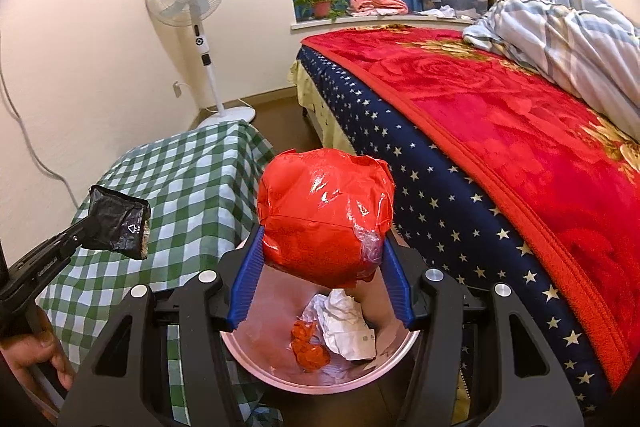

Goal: Collect trash
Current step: 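Lift and carry the black wallet and red bag over the pink bin with both grippers, then open the left gripper over the pink bin while the right gripper releases the red bag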

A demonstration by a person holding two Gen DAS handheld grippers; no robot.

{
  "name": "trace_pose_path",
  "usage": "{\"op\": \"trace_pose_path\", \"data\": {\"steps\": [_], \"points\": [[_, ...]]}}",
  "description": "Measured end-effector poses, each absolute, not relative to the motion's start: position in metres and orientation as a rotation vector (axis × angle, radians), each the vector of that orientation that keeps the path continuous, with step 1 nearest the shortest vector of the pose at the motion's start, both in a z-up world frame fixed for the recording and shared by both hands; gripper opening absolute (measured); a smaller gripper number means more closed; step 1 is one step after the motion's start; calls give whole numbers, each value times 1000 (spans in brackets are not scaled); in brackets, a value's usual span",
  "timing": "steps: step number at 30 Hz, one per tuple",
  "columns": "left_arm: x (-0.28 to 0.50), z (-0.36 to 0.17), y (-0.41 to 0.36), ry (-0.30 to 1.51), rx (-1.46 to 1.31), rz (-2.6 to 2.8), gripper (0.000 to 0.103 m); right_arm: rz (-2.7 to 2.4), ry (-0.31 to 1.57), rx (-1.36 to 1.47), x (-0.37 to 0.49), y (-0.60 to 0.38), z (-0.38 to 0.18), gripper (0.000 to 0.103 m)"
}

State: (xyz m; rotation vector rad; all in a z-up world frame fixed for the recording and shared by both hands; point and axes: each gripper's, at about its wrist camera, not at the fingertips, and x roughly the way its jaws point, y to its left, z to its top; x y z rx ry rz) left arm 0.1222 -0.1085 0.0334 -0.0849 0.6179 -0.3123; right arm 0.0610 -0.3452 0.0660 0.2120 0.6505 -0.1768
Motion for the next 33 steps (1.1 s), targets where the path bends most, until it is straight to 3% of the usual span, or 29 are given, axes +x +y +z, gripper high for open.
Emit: {"op": "trace_pose_path", "data": {"steps": [33], "points": [[136,6,-208,653,-22,-532,6,-270,709,233,79,-365,41,56]]}}
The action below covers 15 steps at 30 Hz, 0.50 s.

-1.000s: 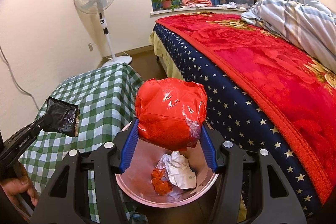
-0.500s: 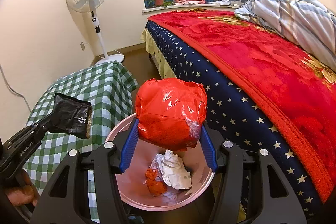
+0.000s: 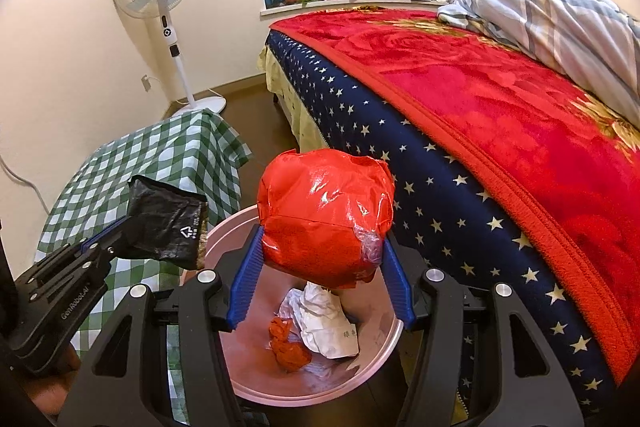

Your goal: Collect trash

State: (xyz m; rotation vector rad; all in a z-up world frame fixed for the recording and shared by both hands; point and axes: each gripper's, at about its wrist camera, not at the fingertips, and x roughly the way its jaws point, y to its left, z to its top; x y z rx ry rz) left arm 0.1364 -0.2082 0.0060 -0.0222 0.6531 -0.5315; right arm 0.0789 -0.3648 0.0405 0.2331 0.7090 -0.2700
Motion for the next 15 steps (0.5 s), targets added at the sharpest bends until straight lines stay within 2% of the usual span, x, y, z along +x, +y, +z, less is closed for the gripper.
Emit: {"op": "trace_pose_path", "data": {"steps": [2,3,4,6,9,11,13,15], "points": [[137,3,-212,659,-17,-537,8,-272,719,241,80,-366,39,59],[138,2,-213,660,-17,-535,17,-274,725,246,81,-367,38,64],[139,1,-212,666,-24,-542,32,-279,726,247,80,-368,38,74],[140,-1,-211,676,-43,-558,43,-297,717,246,79,-369,39,82],[140,-2,-208,682,-29,-547,43,-293,711,251,77,-369,40,84],[139,-1,-202,681,-33,-534,47,-288,710,255,75,-368,41,87],[136,1,-193,676,-41,-516,57,-276,705,258,73,-366,42,90],[132,4,-184,665,-39,-493,63,-264,692,248,69,-362,47,93]]}}
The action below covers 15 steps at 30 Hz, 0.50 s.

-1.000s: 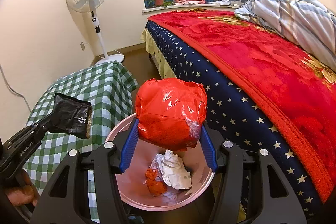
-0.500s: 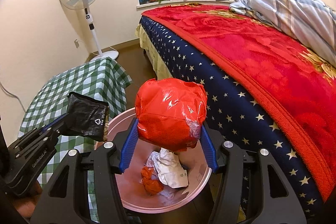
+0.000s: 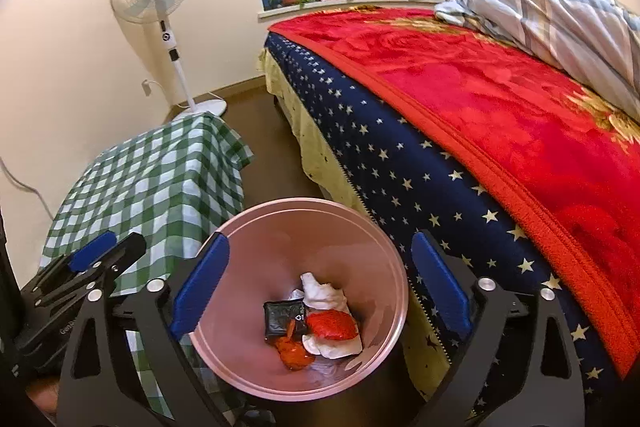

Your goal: Collect trash

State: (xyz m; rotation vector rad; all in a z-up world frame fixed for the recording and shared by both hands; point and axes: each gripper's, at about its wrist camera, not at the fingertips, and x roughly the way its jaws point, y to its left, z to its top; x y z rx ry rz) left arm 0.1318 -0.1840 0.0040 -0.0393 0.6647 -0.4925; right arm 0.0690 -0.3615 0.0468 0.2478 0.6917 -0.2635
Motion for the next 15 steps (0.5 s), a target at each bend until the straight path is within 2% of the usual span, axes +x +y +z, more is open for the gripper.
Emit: {"op": "trace_pose_path", "data": {"steps": [2,4,8,10,15], "points": [[127,7,-174,655,-33,-470,65,-243,677,244,65,-357,52,96],[122,11,-162,643,-30,-449,75,-217,661,239,61,-352,58,98],[107,20,-139,617,-8,-399,77,-159,645,230,53,-339,66,98],[101,26,-128,600,-2,-375,86,-138,637,225,49,-333,69,98],[78,40,-101,561,-5,-311,86,-84,620,210,36,-312,74,98]]}}
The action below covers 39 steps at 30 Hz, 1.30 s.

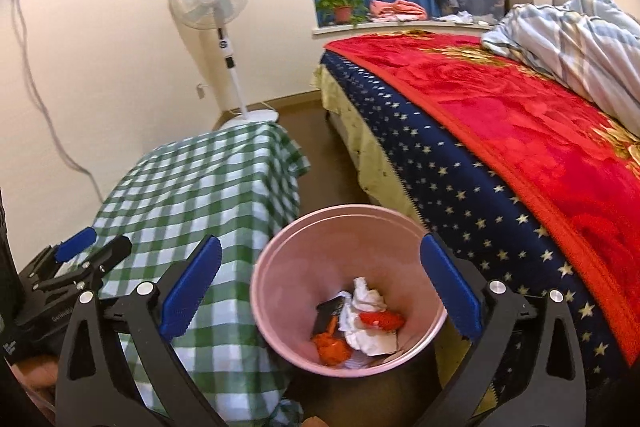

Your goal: Collect trash

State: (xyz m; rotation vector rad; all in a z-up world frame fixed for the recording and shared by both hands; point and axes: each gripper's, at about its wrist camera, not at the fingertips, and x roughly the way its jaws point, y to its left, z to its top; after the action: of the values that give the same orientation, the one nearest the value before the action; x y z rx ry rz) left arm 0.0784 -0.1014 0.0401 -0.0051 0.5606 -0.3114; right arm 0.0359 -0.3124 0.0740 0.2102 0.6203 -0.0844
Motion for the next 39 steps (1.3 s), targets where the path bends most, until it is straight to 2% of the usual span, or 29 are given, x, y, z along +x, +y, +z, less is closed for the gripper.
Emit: {"op": "trace_pose_path", "data": {"steps": [2,4,5,24,39], "points": [[69,44,-92,552,-23,-287,87,-65,619,198,30,-302,74,98],[60,45,-81,547,-42,-256,95,-49,616,191,24,-294,74,98],[55,45,-76,545,-51,-234,95,-35,615,191,21,-287,73,98],[-26,21,-14,602,-72,-39,95,96,634,128,-8,-212,60,98],[-15,8,-3,620,-84,34,95,68,663,101,11,-192,39,98]]}}
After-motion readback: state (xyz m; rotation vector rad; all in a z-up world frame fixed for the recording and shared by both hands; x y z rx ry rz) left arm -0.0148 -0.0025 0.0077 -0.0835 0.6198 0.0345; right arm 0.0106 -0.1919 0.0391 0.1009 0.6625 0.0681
